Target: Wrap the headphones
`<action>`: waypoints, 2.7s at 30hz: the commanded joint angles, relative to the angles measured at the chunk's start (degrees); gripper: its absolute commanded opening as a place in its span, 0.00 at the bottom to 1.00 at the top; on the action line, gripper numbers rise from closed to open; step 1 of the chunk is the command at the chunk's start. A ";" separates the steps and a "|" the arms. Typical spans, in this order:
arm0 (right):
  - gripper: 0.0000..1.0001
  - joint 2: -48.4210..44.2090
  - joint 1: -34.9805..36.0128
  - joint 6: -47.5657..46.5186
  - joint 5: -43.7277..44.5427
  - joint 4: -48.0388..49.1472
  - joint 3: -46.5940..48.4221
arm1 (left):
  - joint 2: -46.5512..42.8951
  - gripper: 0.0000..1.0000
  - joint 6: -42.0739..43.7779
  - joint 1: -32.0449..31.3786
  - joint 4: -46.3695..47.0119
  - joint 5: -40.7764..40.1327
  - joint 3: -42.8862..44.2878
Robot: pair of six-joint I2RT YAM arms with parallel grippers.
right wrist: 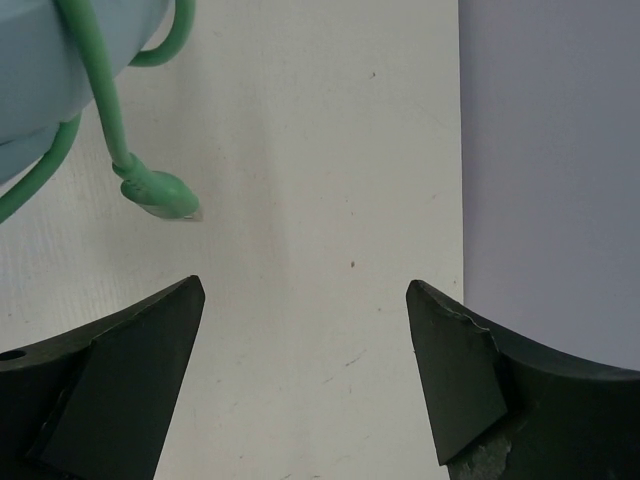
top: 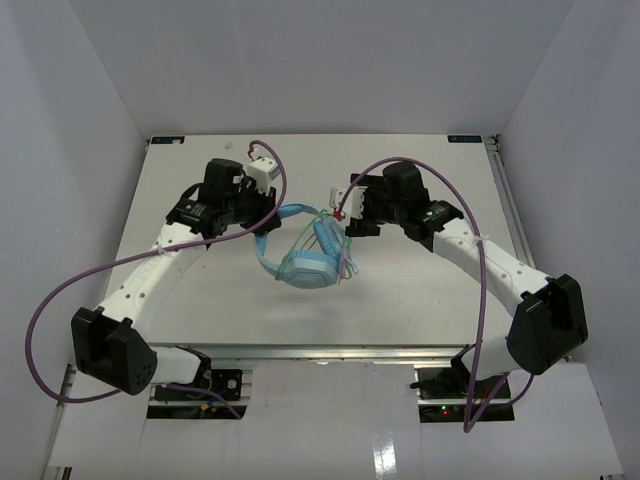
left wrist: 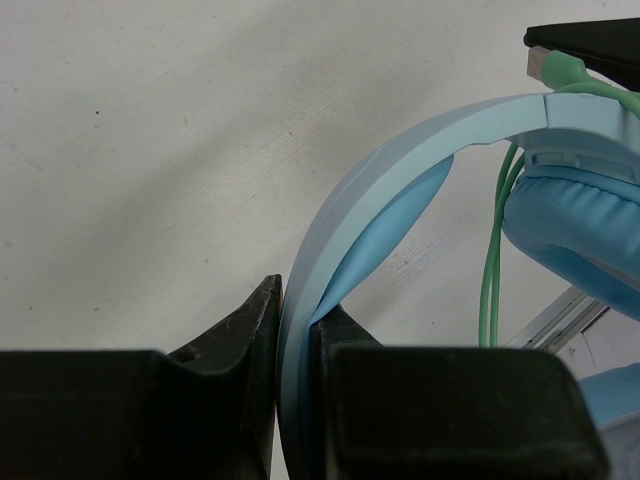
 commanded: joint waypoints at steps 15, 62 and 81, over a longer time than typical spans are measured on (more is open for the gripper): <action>0.98 -10.52 -15.55 15.94 -6.28 4.04 -8.74 | 16.62 0.00 -4.74 3.69 9.72 -0.06 12.81; 0.98 -36.20 -24.48 35.99 -19.73 -1.51 -20.80 | 30.70 0.88 -12.82 4.17 39.87 -21.16 3.62; 0.90 -37.86 -28.22 43.45 -16.79 -3.14 -19.80 | 13.71 0.98 -14.39 5.56 36.73 0.11 5.16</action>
